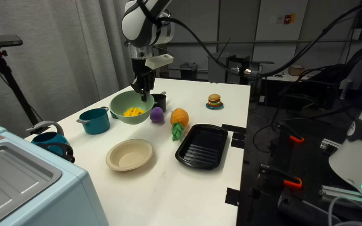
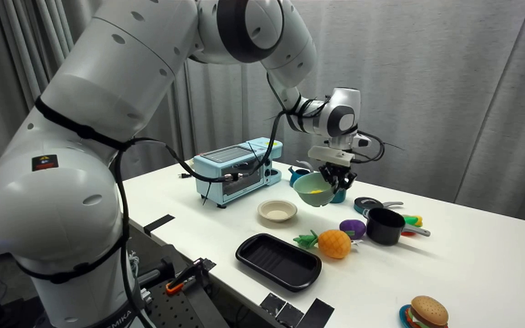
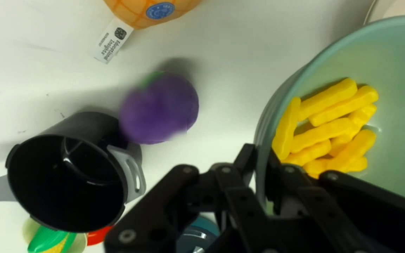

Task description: Pour the contents in the green bowl onto the white plate on the left

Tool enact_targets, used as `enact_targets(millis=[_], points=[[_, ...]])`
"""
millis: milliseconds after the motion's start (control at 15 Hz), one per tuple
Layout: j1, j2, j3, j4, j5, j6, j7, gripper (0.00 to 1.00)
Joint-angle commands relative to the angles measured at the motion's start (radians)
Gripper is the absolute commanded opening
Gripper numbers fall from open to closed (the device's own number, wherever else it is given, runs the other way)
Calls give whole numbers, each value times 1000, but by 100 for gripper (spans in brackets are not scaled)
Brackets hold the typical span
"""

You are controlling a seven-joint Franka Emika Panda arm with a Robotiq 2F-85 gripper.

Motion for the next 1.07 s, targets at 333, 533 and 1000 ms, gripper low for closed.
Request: enact_targets(millis=[333, 533, 1000], points=[[56, -111, -2, -103, -87, 103, -8, 2], [80, -109, -1, -111, -107, 117, -3, 2], [165, -103, -10, -144, -194, 206, 30, 2]])
